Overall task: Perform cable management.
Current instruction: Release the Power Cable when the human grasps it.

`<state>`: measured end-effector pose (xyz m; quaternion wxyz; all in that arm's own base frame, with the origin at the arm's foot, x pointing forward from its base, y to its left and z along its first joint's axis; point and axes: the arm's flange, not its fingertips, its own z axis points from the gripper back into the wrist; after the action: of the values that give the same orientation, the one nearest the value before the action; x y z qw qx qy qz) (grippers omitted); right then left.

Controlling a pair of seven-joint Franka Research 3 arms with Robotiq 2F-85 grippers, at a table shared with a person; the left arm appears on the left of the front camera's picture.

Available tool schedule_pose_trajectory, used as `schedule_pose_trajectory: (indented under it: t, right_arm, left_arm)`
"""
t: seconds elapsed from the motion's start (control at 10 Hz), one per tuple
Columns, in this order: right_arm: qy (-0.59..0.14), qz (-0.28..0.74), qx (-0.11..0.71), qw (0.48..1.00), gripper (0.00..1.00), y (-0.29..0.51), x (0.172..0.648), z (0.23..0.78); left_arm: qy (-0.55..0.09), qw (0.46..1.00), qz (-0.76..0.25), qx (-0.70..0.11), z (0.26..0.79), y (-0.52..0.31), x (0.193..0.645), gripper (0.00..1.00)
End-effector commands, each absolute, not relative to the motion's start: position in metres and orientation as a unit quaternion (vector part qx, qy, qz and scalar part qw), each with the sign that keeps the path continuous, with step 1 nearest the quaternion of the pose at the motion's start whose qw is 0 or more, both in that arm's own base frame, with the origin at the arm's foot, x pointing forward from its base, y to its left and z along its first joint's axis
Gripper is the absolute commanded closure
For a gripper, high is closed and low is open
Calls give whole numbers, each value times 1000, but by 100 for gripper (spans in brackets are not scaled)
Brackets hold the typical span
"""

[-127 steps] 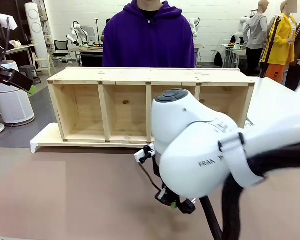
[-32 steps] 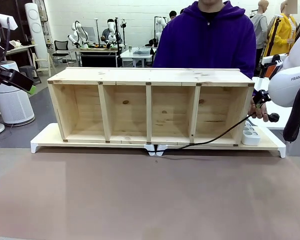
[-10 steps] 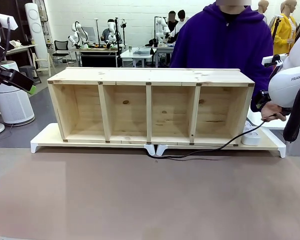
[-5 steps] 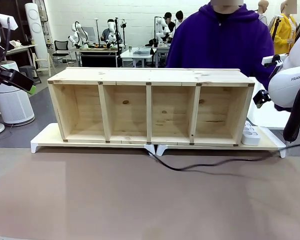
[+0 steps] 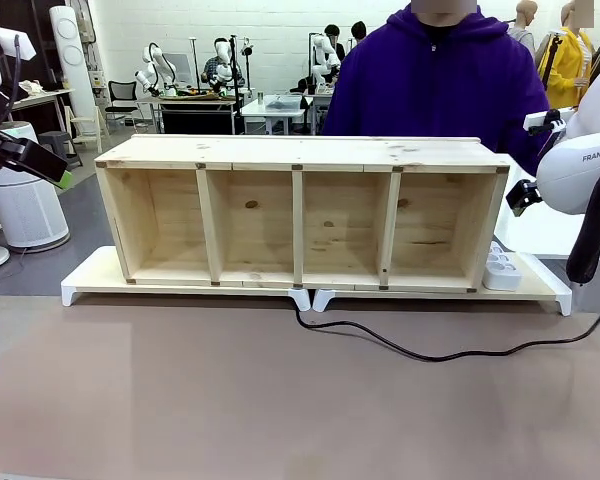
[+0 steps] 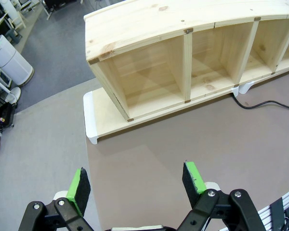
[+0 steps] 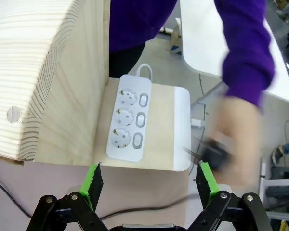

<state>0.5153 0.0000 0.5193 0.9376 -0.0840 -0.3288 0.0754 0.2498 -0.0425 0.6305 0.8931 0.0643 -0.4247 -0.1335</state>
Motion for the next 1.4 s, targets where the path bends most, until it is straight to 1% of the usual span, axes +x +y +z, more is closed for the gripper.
schedule_pose_trajectory:
  t: [0.0, 1.3]
  right_arm:
    - [-329, 75, -84, 938, 0, 0, 515, 520]
    - [-329, 75, -84, 938, 0, 0, 515, 520]
  left_arm:
    - [-430, 890, -135, 67, 631, -43, 252, 0]
    - [-430, 890, -135, 67, 631, -43, 252, 0]
